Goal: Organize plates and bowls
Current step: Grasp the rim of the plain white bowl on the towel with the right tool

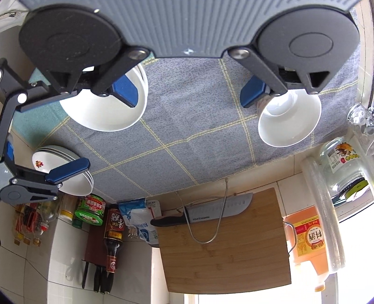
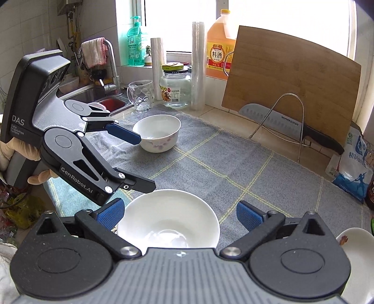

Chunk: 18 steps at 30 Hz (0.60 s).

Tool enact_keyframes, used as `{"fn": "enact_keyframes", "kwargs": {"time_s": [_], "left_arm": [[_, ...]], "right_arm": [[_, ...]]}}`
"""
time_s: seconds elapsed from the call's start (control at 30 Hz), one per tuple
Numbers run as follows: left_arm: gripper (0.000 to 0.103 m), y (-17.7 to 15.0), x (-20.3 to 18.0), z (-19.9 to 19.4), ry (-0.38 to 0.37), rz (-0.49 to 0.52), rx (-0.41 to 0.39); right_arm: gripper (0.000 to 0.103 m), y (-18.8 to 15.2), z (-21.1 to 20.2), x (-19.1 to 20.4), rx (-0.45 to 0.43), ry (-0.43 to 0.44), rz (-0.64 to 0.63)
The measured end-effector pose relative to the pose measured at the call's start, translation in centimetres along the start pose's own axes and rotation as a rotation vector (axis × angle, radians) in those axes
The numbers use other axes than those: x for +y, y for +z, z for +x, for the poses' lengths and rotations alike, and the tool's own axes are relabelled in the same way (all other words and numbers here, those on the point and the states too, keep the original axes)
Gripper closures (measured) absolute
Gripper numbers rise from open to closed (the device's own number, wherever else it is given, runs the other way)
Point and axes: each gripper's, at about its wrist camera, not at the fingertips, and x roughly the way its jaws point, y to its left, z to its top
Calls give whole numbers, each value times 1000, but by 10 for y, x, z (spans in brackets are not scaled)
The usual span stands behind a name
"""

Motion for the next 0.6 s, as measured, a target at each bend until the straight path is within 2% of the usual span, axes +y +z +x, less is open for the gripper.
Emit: {"fn": "enact_keyframes", "kwargs": {"time_s": [0.23,0.6], "left_arm": [[9,-14,31,-2,39,-37,-17],[9,-50,79,21,212,-60,-4]], "right_arm": [[0,31,28,4,26,1,-34],[0,87,87,19,72,36,-81]]}}
